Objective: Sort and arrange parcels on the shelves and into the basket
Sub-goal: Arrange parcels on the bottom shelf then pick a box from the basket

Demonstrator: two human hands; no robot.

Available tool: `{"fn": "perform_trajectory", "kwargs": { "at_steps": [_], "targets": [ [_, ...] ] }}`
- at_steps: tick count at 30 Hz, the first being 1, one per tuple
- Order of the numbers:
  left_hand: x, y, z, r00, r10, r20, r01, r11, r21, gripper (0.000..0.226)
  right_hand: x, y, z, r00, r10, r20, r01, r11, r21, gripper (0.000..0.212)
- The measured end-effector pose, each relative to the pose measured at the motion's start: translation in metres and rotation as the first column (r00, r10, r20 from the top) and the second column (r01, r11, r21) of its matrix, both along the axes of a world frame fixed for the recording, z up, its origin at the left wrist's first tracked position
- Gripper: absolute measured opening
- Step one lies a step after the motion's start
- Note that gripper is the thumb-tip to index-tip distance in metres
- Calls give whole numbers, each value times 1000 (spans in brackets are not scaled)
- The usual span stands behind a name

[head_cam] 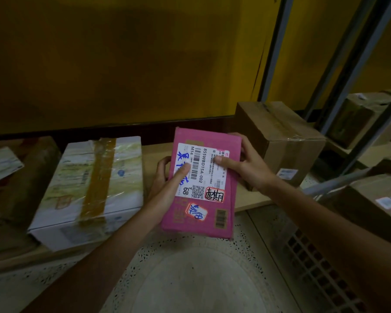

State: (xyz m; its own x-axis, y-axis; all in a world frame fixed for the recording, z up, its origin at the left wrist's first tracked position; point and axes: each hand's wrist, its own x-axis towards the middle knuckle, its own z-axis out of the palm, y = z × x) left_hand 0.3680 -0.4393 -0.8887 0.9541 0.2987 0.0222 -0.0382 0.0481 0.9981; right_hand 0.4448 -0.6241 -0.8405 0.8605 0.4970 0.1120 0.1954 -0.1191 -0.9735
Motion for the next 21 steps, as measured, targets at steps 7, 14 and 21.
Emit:
{"fn": "perform_trajectory", "kwargs": {
  "at_steps": [7,14,21],
  "targets": [
    [3,4,-7,1000,8,-20,-8,1000,14,46,2,3,-11,997,-52,-55,52,999,13,84],
    [1,0,-12,992,-121,-33,119,991,-66,33,-1,-9,-22,991,-113,-76,116,993,27,61],
    [-14,2,-26,966,-258,-14,258,957,131,100,14,-2,-28,973,-199,-121,207,977,58,48]
  ]
}}
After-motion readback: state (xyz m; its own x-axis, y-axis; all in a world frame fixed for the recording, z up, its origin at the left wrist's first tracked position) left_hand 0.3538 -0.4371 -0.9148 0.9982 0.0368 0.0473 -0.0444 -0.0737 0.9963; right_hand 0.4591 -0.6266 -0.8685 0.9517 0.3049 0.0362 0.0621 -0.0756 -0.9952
